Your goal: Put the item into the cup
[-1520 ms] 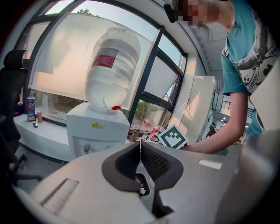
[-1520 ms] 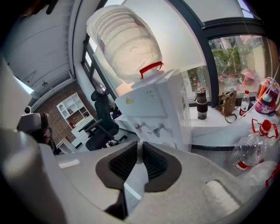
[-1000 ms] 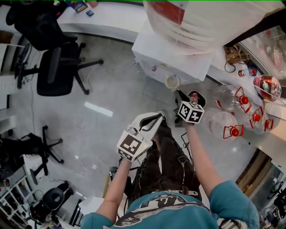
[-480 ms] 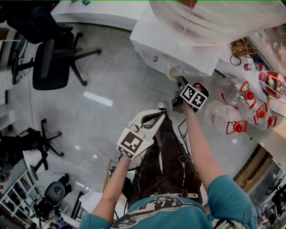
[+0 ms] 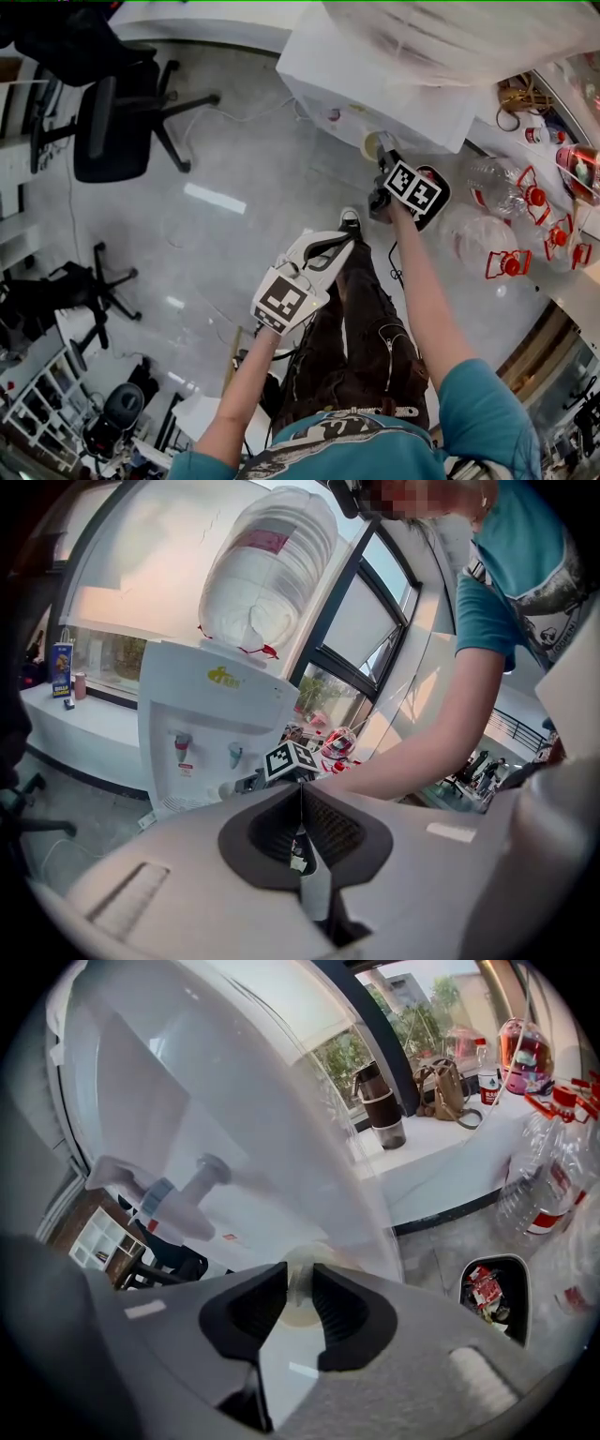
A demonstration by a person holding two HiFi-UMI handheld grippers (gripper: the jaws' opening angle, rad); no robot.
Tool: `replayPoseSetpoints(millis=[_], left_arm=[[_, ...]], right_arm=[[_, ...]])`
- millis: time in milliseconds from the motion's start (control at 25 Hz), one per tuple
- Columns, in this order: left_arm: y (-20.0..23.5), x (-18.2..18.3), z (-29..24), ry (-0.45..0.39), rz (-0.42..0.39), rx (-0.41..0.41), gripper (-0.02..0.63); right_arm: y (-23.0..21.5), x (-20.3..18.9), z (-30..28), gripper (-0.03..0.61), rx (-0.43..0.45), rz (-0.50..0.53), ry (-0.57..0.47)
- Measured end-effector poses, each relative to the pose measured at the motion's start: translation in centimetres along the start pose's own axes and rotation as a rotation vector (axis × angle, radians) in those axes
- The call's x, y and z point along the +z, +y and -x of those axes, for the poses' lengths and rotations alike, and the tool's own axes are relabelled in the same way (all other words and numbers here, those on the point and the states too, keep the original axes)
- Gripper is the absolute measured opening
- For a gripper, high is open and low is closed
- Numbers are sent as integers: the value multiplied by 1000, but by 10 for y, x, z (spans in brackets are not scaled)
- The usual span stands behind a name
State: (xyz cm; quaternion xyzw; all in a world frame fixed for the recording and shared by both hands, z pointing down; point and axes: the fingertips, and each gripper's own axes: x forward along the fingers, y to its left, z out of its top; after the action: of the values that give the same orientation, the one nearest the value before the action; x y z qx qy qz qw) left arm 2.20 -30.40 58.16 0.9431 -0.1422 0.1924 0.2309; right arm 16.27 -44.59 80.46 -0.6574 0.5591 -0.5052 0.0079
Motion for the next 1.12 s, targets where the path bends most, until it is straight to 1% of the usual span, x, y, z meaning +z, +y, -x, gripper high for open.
replayPoseSetpoints(millis=[200, 400, 600, 880, 1120], left_arm=[[1, -6, 5, 1, 8, 10, 2], [4, -8, 15, -2, 4, 28, 2], [9, -5, 27, -15, -8, 53, 2], [7, 6, 45, -28, -38, 91, 2], [-8, 15, 59, -50, -77, 96, 2]], right_arm=[[3, -2, 0, 126, 19, 4, 2], [9, -3, 7, 127, 35, 19, 1], [20, -2, 23, 127, 63, 57, -2], [44, -8, 68, 123, 133, 111, 6], [79, -11, 127, 121, 235, 191, -11]])
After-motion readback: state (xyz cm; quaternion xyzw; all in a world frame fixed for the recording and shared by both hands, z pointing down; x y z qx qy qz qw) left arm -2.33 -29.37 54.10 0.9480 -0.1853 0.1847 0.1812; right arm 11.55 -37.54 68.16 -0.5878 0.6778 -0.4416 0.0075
